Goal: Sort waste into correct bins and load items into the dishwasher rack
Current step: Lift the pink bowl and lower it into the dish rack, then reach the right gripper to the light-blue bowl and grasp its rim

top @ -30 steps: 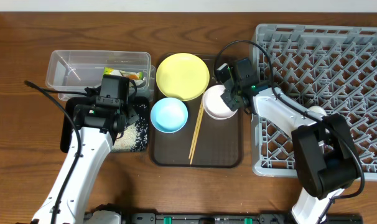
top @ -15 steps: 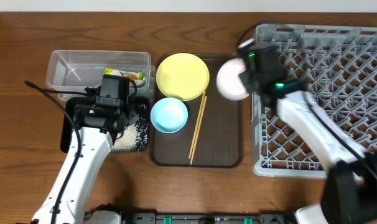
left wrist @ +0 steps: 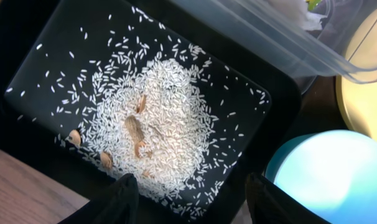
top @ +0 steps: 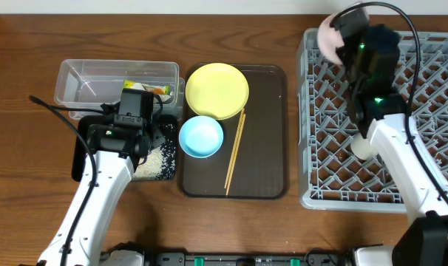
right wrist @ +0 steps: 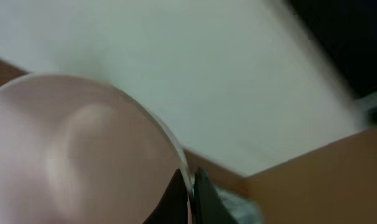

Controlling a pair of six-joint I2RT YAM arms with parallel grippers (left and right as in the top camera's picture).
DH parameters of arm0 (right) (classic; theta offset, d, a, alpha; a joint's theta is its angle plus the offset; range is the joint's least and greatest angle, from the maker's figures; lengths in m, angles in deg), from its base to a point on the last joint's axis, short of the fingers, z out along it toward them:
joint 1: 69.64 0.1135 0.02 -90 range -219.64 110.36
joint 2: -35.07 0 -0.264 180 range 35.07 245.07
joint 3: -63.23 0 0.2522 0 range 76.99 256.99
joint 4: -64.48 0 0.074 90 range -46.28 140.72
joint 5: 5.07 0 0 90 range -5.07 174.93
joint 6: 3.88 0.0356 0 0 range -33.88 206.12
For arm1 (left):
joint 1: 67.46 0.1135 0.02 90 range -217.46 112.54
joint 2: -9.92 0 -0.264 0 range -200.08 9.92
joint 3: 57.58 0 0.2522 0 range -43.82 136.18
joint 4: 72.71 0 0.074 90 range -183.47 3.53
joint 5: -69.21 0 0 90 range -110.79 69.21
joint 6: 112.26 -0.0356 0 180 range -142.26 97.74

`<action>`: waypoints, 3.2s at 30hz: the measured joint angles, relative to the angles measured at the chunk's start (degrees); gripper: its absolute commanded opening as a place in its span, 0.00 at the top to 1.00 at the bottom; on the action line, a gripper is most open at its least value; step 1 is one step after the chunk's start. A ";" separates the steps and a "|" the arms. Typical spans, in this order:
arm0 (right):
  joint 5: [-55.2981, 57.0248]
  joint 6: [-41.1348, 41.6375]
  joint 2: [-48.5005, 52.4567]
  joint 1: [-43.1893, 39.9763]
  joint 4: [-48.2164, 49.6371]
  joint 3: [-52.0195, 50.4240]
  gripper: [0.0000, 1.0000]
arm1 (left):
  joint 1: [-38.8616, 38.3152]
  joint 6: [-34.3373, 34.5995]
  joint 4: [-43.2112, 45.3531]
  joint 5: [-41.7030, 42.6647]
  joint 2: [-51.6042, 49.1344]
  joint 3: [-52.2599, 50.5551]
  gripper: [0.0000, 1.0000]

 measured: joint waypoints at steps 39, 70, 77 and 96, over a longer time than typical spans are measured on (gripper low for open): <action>14.40 -12.13 17.11 0.59 16.94 0.00 0.99 | 0.00 0.02 -0.15 -0.02 0.00 -0.02 0.40; 20.98 -6.78 19.85 5.33 11.02 0.35 0.99 | 0.00 0.02 -0.46 -0.02 0.00 -0.02 0.40; 26.75 6.95 19.17 7.72 1.14 1.03 0.93 | 0.00 0.02 -0.42 -0.02 0.00 -0.02 0.40; 1.49 29.79 2.73 9.40 -24.94 0.00 0.33 | 0.00 0.11 -0.48 -0.02 0.00 -0.02 0.36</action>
